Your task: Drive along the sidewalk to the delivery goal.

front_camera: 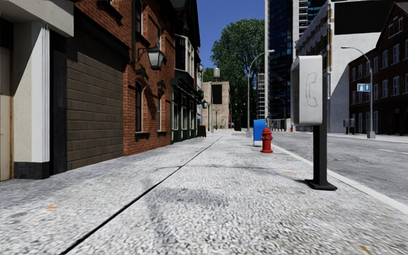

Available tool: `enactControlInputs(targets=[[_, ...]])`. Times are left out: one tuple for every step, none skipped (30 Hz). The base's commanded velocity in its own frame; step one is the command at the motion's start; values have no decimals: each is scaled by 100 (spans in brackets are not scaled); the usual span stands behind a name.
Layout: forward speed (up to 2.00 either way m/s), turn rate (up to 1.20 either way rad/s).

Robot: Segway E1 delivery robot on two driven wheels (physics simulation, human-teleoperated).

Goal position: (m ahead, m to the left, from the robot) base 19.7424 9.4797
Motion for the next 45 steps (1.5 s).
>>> enactControlInputs(targets=[[200, 0], [200, 0], [200, 0], [200, 0], [200, 0], [200, 0], [200, 0], [200, 0], [200, 0], [200, 0], [200, 0], [200, 0], [200, 0], [200, 0], [200, 0], [200, 0], [200, 0], [200, 0], [200, 0], [200, 0], [200, 0], [200, 0], [200, 0], [200, 0], [200, 0], [200, 0], [200, 0], [200, 0], [200, 0], [200, 0], [200, 0], [200, 0], [200, 0], [200, 0], [200, 0], [200, 0], [200, 0], [200, 0], [200, 0], [200, 0], [200, 0], [200, 0], [200, 0], [200, 0], [200, 0]])
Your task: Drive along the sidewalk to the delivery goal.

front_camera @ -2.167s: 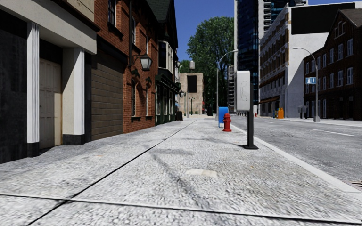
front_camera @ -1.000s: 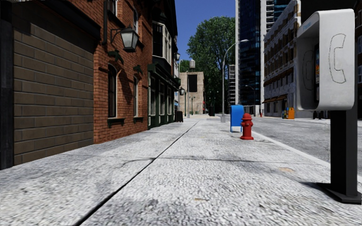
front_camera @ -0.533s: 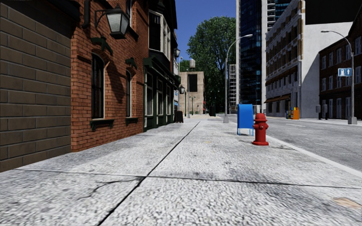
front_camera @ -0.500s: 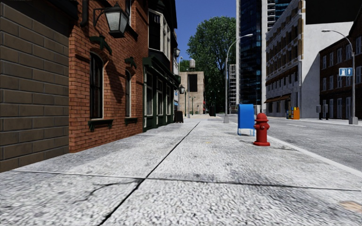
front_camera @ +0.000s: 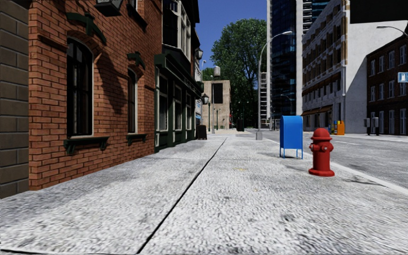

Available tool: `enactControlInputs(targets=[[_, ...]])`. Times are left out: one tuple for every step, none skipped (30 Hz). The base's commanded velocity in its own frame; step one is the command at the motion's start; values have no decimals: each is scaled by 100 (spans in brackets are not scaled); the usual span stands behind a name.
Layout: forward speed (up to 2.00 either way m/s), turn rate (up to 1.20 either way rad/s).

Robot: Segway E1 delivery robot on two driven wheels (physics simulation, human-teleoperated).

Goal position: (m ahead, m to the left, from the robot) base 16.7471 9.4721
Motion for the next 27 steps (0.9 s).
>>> enactControlInputs(targets=[[200, 0], [200, 0], [200, 0], [200, 0], [200, 0], [200, 0], [200, 0], [200, 0], [200, 0], [200, 0], [200, 0], [200, 0], [200, 0], [200, 0], [200, 0], [200, 0], [200, 0], [200, 0], [200, 0], [200, 0], [200, -6], [200, -6], [200, -21], [200, -30], [200, -35], [200, -35], [200, -36]])
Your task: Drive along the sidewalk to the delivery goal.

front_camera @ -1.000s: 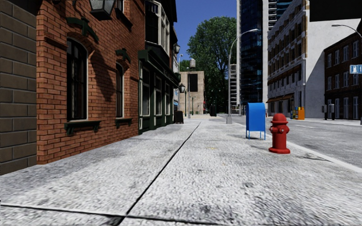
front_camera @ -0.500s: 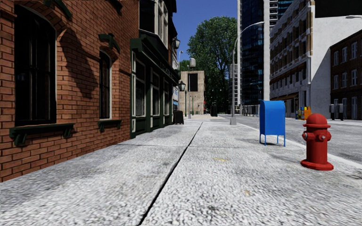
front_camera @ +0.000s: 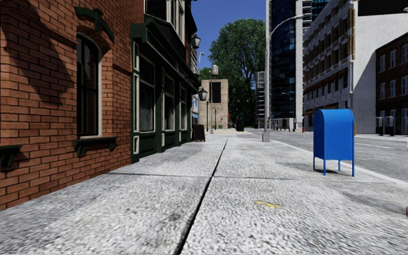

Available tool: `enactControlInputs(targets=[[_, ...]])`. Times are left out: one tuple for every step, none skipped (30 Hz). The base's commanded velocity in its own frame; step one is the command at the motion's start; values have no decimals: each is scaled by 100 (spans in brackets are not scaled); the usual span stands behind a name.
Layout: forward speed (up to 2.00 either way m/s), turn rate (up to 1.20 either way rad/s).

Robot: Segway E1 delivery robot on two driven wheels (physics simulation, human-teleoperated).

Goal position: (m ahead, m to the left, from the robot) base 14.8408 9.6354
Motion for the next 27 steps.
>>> enactControlInputs(targets=[[200, -36], [200, -36], [200, -36], [200, -36], [200, -36], [200, -36], [200, -36], [200, -36], [200, -36], [200, -36], [200, -36], [200, -36], [200, -36], [200, -31], [200, -15], [200, 0], [200, 0], [200, 0], [200, 0], [200, 0], [200, 0], [200, 0], [200, 0], [200, 0], [200, 0], [200, 0], [200, 0]])
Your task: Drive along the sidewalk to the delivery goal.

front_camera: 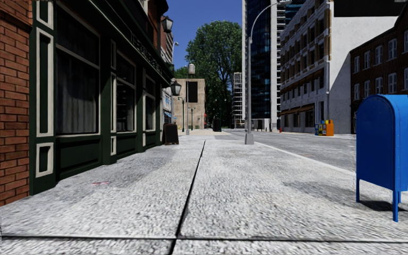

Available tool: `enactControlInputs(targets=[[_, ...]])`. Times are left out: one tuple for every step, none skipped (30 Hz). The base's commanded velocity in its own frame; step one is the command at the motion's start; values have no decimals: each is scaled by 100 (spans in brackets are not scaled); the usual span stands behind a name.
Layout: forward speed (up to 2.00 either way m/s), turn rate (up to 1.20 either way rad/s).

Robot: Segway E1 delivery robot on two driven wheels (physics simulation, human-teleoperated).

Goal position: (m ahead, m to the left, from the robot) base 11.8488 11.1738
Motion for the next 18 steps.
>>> enactControlInputs(targets=[[200, 0], [200, 0], [200, 0], [200, 0], [200, 0], [200, 0], [200, 0], [200, 0], [200, 0], [200, 0], [200, 0], [200, 0], [200, 0], [200, 0], [200, 0], [200, 0], [200, 0], [200, 0]])
